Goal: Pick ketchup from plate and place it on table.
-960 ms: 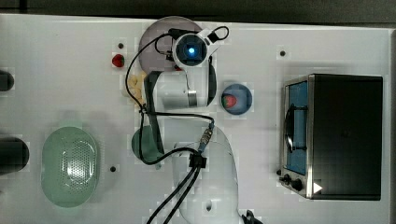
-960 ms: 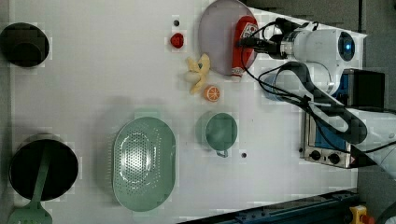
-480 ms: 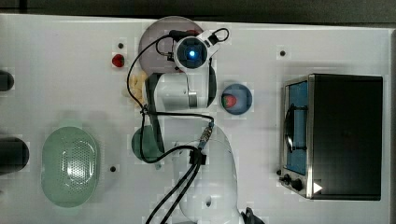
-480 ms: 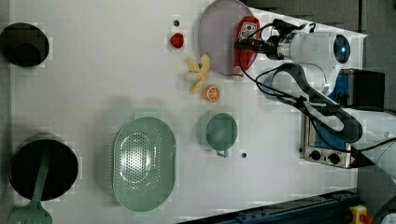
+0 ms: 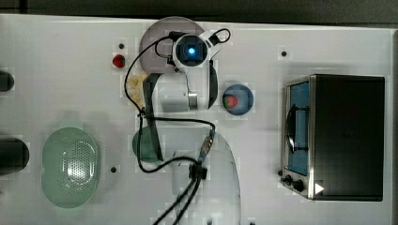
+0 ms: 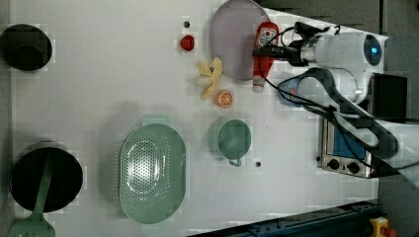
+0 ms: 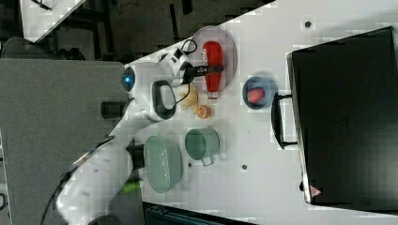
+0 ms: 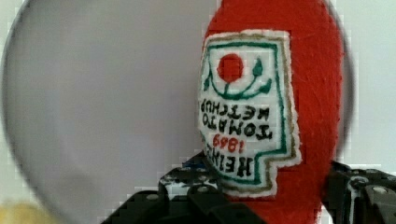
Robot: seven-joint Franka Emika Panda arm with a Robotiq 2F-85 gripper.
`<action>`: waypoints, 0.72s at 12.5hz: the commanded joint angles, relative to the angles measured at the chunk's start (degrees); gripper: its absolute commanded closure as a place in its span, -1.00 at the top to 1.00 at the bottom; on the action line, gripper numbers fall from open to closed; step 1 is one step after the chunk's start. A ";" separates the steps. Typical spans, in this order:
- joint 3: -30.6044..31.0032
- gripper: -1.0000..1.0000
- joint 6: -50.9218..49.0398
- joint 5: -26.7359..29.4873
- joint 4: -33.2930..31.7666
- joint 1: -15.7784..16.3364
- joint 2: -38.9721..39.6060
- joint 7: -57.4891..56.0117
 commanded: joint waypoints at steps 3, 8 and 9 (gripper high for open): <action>-0.13 0.23 -10.12 0.24 -4.40 -0.94 -19.08 -0.60; -0.77 0.23 -16.86 0.38 -15.66 -2.01 -31.35 0.18; -1.04 0.23 -16.82 0.43 -18.18 -2.17 -32.93 0.17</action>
